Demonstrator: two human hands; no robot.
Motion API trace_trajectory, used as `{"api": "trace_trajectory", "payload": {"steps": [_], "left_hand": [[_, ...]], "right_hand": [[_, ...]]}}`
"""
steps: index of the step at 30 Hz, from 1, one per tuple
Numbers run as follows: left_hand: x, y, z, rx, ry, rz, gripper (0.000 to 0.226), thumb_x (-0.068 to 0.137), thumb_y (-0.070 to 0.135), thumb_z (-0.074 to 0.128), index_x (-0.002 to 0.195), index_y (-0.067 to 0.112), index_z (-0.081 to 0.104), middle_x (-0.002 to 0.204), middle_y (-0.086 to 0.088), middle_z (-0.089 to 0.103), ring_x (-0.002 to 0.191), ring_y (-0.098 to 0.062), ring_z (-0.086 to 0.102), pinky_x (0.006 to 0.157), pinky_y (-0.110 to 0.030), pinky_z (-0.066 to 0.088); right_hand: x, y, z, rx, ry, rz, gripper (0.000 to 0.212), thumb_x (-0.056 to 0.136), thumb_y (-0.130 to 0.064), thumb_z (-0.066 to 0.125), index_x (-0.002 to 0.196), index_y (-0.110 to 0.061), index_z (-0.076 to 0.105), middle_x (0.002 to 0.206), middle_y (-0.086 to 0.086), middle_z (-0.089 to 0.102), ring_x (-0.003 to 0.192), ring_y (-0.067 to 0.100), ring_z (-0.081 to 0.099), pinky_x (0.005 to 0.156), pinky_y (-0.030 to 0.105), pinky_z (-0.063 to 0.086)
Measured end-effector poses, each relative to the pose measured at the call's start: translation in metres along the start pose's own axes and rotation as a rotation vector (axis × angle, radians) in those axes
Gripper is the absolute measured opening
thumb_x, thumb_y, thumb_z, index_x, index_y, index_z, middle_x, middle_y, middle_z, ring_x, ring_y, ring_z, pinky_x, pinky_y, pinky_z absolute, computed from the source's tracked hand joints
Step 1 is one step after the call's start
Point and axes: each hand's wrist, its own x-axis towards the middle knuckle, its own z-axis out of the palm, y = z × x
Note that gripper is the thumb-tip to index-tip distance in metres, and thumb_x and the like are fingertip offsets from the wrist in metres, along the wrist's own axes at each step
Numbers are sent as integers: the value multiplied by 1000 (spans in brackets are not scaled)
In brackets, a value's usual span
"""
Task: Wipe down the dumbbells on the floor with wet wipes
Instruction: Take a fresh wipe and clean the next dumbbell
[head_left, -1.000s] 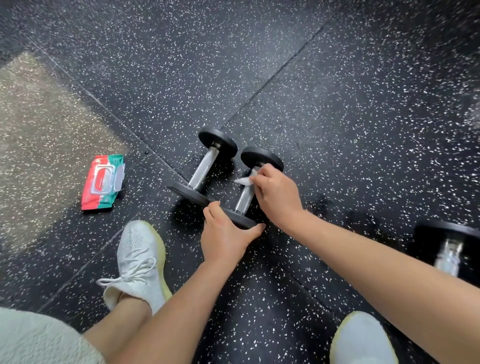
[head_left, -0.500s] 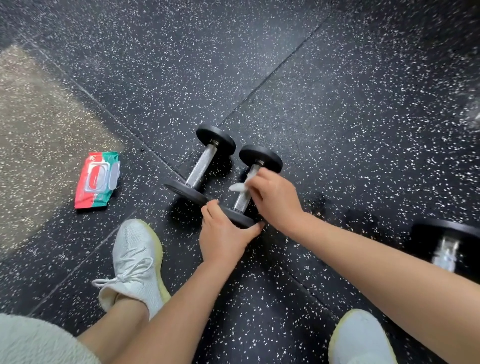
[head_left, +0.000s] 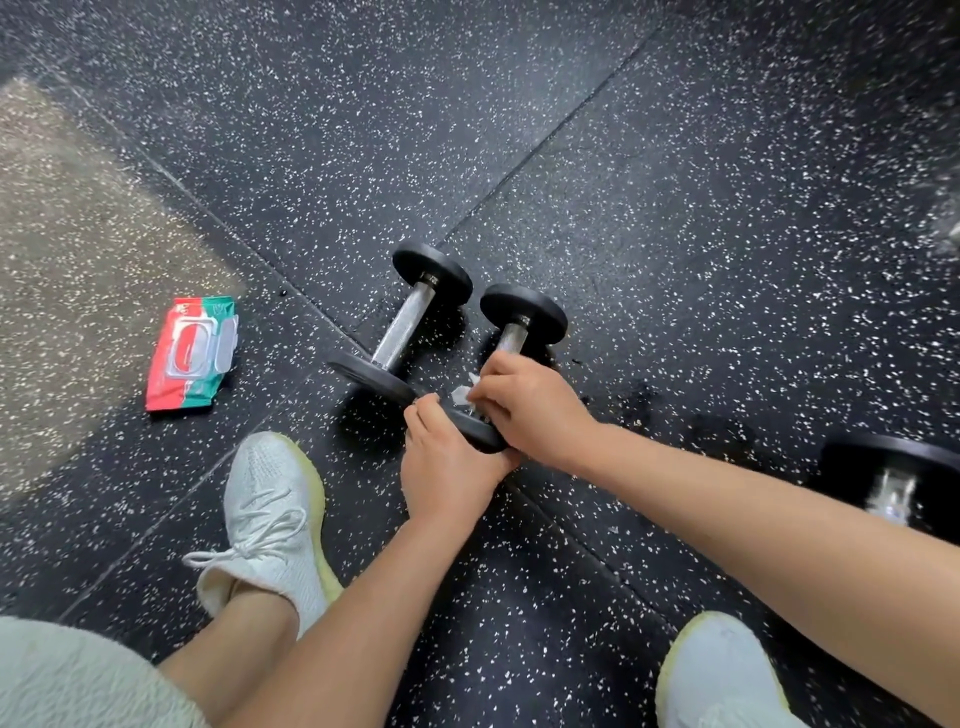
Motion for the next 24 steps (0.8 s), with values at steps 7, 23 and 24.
{"api": "trace_trajectory", "payload": {"steps": [7,23,24], "left_hand": [[-1,2,0,15,18,20,125,56,75,87,146,9,31,142,-6,42,126,-29,53,91,-45,54],[-3,-1,4,32,16,72,125,55,75,85,145,7,31,138,-6,43,124,-30,53,94,-47,53],[-4,-2,4,30,14,73,126,54,74,86,145,7,32,137,-7,44,124,-31,53,93,-48,53]], "right_hand": [[21,16,-11,17,168,176,11,89,-18,71,94,-19,81,94,-4,61,78,18,61,66,37,53],[2,10,-3,36,58,70,12,90,-16,70,96,-16,80,97,-1,63,85,23,63,71,38,54],[-3,7,-1,51,-5,20,11,90,-16,70,95,-18,80,97,-1,64,86,22,64,73,38,54]]}}
